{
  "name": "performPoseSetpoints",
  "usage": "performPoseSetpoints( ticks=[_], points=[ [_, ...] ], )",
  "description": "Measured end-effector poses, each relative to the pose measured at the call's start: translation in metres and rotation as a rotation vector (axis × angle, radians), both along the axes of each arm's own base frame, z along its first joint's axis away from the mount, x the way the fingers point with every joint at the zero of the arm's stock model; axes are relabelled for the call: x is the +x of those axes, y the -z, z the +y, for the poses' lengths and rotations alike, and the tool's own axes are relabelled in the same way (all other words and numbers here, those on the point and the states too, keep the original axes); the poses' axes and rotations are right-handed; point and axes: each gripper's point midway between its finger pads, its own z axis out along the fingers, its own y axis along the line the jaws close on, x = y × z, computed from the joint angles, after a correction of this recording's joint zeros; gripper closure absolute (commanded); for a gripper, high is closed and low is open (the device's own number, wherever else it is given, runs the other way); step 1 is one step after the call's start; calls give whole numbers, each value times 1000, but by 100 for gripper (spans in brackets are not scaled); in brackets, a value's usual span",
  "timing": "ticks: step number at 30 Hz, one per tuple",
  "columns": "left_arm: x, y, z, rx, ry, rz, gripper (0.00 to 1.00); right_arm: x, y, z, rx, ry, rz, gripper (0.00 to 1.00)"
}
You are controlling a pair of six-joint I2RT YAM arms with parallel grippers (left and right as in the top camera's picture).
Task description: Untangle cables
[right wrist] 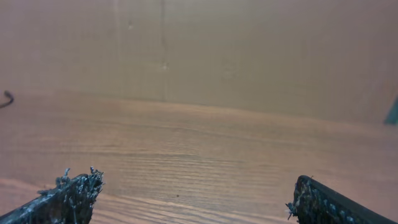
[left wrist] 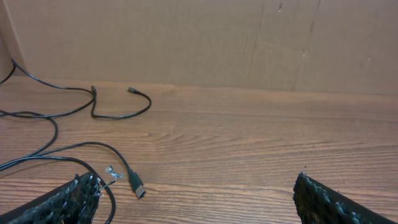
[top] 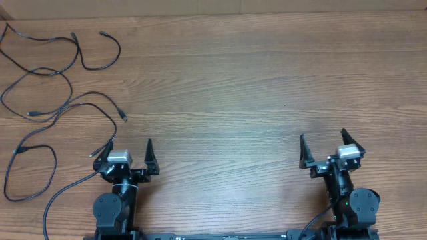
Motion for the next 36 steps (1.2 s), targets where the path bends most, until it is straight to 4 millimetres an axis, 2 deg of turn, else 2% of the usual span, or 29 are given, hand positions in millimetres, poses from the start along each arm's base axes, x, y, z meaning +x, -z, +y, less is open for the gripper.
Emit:
performPoseSetpoints(
  ticks=[10,36],
  points=[
    [0,0,0,0,0,0,0,1,0,-6,85,39,11,0],
    [0,0,0,0,0,0,0,1,0,-7,94,41,11,0]
  ],
)
